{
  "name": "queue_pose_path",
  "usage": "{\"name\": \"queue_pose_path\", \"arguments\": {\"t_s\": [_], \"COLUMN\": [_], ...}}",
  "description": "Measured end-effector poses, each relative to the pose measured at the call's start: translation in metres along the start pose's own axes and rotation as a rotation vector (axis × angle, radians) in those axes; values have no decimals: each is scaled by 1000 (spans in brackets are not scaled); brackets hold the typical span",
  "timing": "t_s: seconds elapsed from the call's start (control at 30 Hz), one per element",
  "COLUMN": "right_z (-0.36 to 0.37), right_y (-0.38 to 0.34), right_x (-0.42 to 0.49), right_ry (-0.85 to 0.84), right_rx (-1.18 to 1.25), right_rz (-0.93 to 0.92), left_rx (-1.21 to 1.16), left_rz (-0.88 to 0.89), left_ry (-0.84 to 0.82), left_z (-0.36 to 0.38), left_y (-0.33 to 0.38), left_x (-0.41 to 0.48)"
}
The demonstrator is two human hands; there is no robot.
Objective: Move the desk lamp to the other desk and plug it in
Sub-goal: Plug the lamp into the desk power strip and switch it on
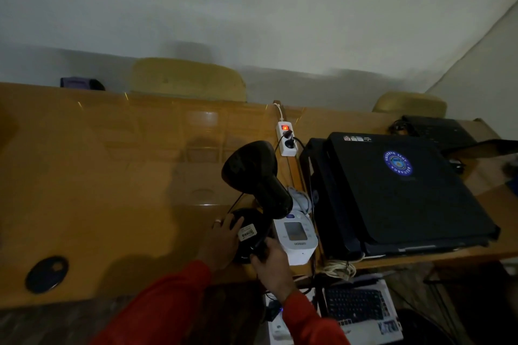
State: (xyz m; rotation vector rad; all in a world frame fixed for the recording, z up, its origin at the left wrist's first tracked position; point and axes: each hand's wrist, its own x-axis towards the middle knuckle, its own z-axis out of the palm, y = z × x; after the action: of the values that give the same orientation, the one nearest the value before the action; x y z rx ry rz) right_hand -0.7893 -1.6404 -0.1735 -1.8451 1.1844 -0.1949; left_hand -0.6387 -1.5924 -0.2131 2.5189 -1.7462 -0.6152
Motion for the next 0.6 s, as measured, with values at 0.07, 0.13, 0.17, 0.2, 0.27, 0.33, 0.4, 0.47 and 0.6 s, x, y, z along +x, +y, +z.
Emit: {"name": "queue_pose_path", "arguments": {"t_s": [0.07,0.13,0.17,0.2,0.27,0.33,0.4,0.47,0.6], "right_z": [4,8,10,12,13,13,11,10,8], "right_y": [-2,-2,-2,-2,-3,-3,-2,-3,-4], "right_x": [1,1,0,0,-1,-2,-3,-3,-4], "right_ry": [21,38,50,64,79,76,67,62,42], "right_rx": [-85,-161,-186,-208,-236,-248,-251,-255,-244], "right_rz": [-23,-31,-25,-16,-4,-12,-23,-34,-49], "left_rx": [0,4,9,14,11,13,30,50,83], "left_rz": [-5,-9,-7,-4,-3,-12,-20,-31,-26], "left_ry": [-4,-13,-18,-26,-42,-48,-52,-57,-92], "left_z": [1,2,3,3,3,2,1,-2,-8], "left_y": [0,-1,-1,-1,0,2,3,5,5], "left_x": [0,0,-1,0,0,0,0,1,7]}}
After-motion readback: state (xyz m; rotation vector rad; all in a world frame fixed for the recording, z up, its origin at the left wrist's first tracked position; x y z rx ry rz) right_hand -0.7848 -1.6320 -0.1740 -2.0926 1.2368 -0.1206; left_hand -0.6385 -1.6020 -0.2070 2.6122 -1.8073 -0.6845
